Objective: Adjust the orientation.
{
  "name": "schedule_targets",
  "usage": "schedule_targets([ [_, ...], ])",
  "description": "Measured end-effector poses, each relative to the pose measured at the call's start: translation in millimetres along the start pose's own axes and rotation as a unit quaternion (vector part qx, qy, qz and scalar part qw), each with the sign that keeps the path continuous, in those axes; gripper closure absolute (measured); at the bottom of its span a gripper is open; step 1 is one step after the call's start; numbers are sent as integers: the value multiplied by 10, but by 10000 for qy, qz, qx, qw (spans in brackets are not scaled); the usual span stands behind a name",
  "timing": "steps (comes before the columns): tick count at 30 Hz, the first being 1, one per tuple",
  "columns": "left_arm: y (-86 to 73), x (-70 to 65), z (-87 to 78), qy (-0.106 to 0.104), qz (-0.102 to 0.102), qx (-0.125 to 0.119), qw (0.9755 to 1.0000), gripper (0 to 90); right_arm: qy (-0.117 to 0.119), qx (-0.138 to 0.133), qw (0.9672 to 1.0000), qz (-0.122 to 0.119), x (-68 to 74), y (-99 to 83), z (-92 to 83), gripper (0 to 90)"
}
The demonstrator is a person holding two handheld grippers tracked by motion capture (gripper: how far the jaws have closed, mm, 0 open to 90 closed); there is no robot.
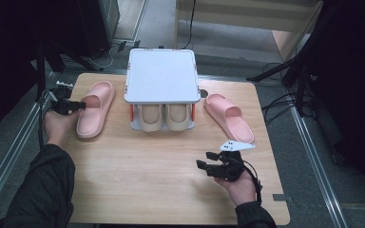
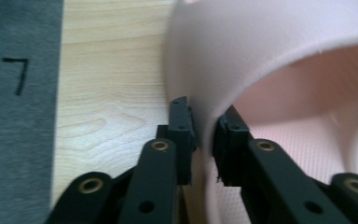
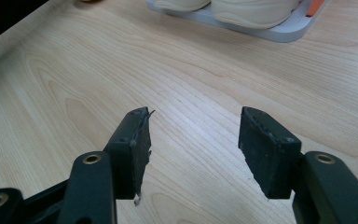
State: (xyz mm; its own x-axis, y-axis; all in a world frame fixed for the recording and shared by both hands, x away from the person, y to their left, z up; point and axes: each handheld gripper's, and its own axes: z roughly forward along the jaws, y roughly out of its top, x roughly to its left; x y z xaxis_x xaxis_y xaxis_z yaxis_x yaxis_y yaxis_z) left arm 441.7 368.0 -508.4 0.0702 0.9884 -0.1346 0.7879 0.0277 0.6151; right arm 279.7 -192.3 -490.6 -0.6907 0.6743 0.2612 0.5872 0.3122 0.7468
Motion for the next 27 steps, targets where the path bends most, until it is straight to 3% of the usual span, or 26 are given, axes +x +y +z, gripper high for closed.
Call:
schedule_targets([
  [6, 19, 58, -43, -269, -252, 89, 9993, 833, 3, -8, 10000, -3, -9, 2, 3, 445],
  [10, 42, 69, -122, -397, -343, -51, 9986, 834, 18, -16, 10000, 31, -9, 8, 5, 445],
  [27, -60, 28, -475, -773, -303, 77, 9965, 832, 255, -49, 9995, -160, 22, 141, 118, 445],
])
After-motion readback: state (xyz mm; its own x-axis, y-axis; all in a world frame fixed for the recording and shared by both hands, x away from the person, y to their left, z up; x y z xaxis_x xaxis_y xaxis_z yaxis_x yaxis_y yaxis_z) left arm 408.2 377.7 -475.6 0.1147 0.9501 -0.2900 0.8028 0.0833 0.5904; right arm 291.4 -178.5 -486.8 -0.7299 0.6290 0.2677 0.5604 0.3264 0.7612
